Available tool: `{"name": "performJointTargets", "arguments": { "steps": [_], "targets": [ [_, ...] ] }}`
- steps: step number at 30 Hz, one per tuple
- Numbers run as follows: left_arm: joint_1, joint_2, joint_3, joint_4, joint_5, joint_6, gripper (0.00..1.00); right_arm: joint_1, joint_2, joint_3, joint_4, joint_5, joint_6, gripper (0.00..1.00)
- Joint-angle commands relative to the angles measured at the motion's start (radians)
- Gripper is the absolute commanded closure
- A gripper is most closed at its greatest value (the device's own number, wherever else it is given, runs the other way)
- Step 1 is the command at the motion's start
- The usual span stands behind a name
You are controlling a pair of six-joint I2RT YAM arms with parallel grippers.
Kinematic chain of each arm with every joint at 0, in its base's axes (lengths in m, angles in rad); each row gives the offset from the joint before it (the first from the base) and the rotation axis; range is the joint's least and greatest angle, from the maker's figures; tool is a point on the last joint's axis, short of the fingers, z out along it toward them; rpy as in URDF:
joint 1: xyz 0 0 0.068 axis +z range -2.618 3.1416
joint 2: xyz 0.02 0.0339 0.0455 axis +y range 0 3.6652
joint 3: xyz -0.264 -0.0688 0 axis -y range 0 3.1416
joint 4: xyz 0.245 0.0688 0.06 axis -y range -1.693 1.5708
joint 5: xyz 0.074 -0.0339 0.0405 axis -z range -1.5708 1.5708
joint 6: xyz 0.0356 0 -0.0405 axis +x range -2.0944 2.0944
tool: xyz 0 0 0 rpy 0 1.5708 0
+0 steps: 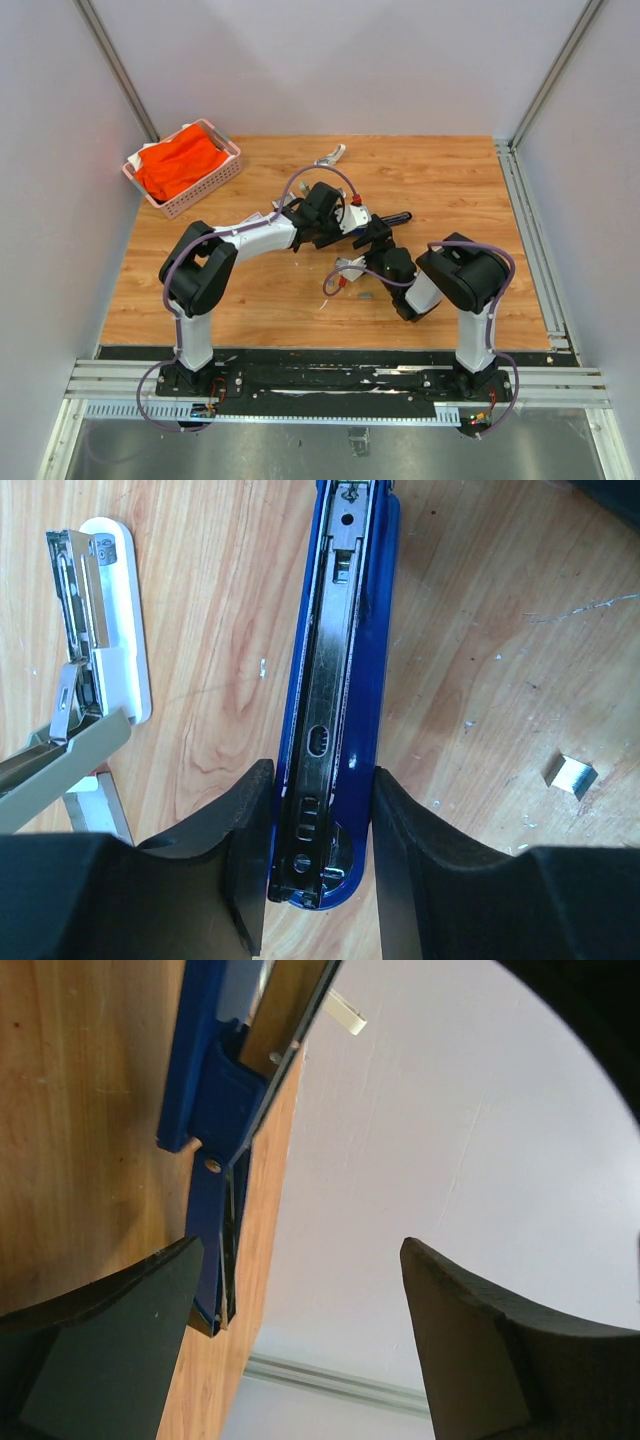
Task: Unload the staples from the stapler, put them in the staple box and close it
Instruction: Place the stapler at the center of the board.
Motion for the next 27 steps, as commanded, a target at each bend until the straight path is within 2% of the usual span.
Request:
{"name": "performJointTargets", "arguments": {
  "steps": [1, 12, 17, 23, 27],
  "targets": [
    [0.004, 0.009, 0.044, 0.052, -0.012, -0.001, 1.0, -0.026, -0.06, -0.038, 0.106, -0.034, 0.053, 0.18],
    [0.008, 0.031, 0.07, 0.045, -0.024, -0.012, 1.0, -0.064, -0.187, -0.12, 0.058, -0.079, 0.102, 0.16],
    [0.013, 0.039, 0.074, 0.05, -0.029, -0.021, 1.0, -0.11, -0.294, -0.155, -0.007, -0.121, 0.15, 0.17],
    [0.018, 0.051, 0.079, 0.063, -0.037, -0.03, 1.0, -0.181, -0.507, -0.2, -0.207, -0.198, 0.271, 0.18],
    [0.022, 0.062, 0.079, 0.073, -0.039, -0.035, 1.0, -0.28, -0.725, -0.137, -0.52, -0.258, 0.475, 0.22]
  ]
}}
